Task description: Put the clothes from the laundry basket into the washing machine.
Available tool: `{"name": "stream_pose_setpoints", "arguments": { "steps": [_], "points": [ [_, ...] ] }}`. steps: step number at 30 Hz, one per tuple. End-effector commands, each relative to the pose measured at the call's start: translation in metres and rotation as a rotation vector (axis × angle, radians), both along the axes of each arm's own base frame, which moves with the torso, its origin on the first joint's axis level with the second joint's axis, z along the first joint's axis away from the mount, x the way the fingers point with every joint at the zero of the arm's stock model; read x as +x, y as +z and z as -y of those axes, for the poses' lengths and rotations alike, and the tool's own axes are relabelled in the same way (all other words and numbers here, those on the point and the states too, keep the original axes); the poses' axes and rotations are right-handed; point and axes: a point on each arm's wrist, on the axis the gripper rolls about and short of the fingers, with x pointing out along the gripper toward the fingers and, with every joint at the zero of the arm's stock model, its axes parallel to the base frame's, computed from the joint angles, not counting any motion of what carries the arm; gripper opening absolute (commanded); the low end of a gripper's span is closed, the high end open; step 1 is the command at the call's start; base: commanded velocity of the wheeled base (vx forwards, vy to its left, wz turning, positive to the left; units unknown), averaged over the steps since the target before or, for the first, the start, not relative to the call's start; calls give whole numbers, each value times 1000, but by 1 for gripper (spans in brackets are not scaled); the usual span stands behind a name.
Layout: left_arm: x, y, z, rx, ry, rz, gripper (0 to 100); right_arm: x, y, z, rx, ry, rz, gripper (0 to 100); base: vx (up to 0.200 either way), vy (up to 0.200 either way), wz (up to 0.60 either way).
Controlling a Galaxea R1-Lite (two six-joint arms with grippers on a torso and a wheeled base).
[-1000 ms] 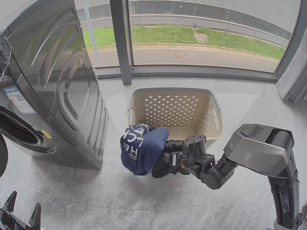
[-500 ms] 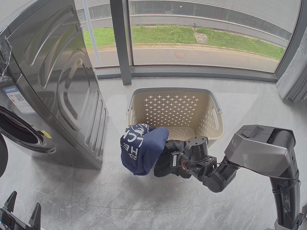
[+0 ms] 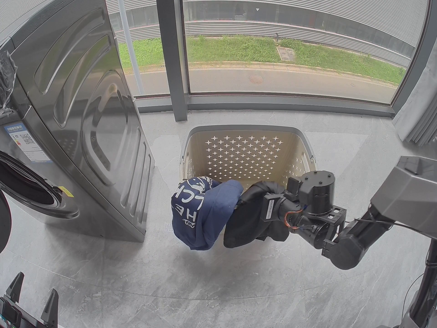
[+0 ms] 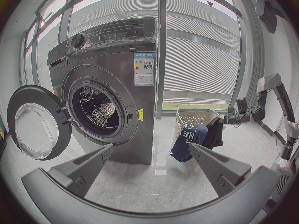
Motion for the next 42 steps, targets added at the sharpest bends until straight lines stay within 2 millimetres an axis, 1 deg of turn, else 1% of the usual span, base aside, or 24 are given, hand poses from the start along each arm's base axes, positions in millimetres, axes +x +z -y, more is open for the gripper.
{"name": "stream_pose_setpoints", "arguments": {
  "steps": [1, 3, 4, 5, 6, 7, 8, 10, 12, 14, 16, 22, 25, 30, 33, 39, 42],
  "points": [
    [0, -5, 0, 1, 1, -3, 100, -26, 58, 15, 83, 8, 116, 0, 0, 0, 0],
    [0, -5, 0, 1, 1, -3, 100, -37, 75, 22, 106, 14, 149, 0, 0, 0, 0],
    [0, -5, 0, 1, 1, -3, 100, -41, 80, 24, 114, 17, 160, 0, 0, 0, 0],
    [0, -5, 0, 2, 1, -3, 100, -50, 93, 28, 134, 28, 185, 0, 0, 0, 0],
    [0, -5, 0, 2, 1, -3, 100, -50, 93, 28, 134, 28, 185, 0, 0, 0, 0],
    [0, -5, 0, 2, 1, -3, 100, -63, 106, 37, 144, 35, 221, 0, 0, 0, 0],
    [0, -5, 0, 2, 1, -3, 100, -69, 112, 42, 140, 43, 240, 0, 0, 0, 0],
    [0, -5, 0, 2, 1, -3, 100, -79, 119, 49, 136, 62, 261, 0, 0, 0, 0],
    [0, -5, 0, -4, 3, -3, 100, -90, 129, 55, 121, 104, 308, 0, 0, 0, 0],
    [0, -5, 0, 1, 3, -3, 100, -100, 134, 56, 120, 125, 329, 0, 0, 0, 0],
    [0, -5, 0, 1, 1, -3, 100, -106, 137, 56, 126, 141, 336, 0, -200, 0, 0],
    [0, -5, 0, -4, 0, -3, 100, -113, 128, 59, 111, 155, 317, 0, -200, 0, 0],
    [0, -5, 0, -7, 0, -3, 100, -118, 131, 58, 120, 179, 324, 0, -200, 0, 0],
    [0, -5, 0, -7, 0, -3, 100, -123, 128, 59, 120, 213, 320, 0, -200, 0, 0],
    [0, -5, 0, -7, 0, -3, 100, -129, 125, 58, 118, 256, 312, 0, -200, 0, 0],
    [0, -5, 0, -7, 0, -3, 100, -135, 126, 58, 122, 287, 325, 0, -200, 0, 0],
    [0, -5, 0, -7, 1, -3, 100, -133, 124, 58, 116, 281, 318, 0, -133, 0, 0]
  ]
}}
